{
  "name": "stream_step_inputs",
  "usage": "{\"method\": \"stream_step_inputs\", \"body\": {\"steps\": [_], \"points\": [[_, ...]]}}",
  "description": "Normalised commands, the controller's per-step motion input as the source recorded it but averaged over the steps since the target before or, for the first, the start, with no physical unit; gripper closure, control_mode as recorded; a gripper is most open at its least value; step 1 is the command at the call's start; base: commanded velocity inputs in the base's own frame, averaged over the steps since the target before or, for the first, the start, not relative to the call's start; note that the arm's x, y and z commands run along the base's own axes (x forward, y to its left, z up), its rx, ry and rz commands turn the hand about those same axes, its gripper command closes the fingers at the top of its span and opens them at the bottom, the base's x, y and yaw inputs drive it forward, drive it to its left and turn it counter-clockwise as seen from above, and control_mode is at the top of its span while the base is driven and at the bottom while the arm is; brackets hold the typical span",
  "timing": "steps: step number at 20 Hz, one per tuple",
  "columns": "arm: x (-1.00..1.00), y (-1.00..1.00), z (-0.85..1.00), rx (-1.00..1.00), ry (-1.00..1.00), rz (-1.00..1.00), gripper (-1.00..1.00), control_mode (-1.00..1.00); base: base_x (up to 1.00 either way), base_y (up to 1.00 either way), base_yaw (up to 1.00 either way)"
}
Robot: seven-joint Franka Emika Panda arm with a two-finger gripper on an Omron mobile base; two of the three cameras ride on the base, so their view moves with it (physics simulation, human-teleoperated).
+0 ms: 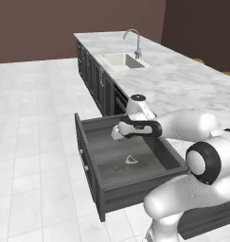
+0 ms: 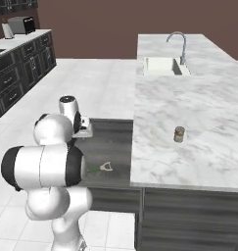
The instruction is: Pick the peeler from the drawer and place it on the counter.
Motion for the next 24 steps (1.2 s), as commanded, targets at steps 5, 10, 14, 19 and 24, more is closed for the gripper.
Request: {"method": "stream_step_inputs", "body": {"steps": [5, 10, 14, 19, 24], "points": [[-0.01, -0.05, -0.05, 0.00, 0.38, -0.43, -1.00, -1.00, 0.00, 0.00, 0.00], [-0.14, -0.04, -0.69, 0.05, 0.06, -0.48, -1.00, -1.00, 0.00, 0.00, 0.00], [-0.14, 0.00, -0.92, 0.05, 0.00, -0.48, -1.00, -1.00, 0.00, 0.00, 0.00], [-0.01, -0.04, -0.69, 0.02, 0.08, -0.45, -1.00, -1.00, 0.00, 0.00, 0.00], [0.00, -0.18, -0.44, 0.00, 0.19, -0.38, -1.00, -1.00, 0.00, 0.00, 0.00]]}}
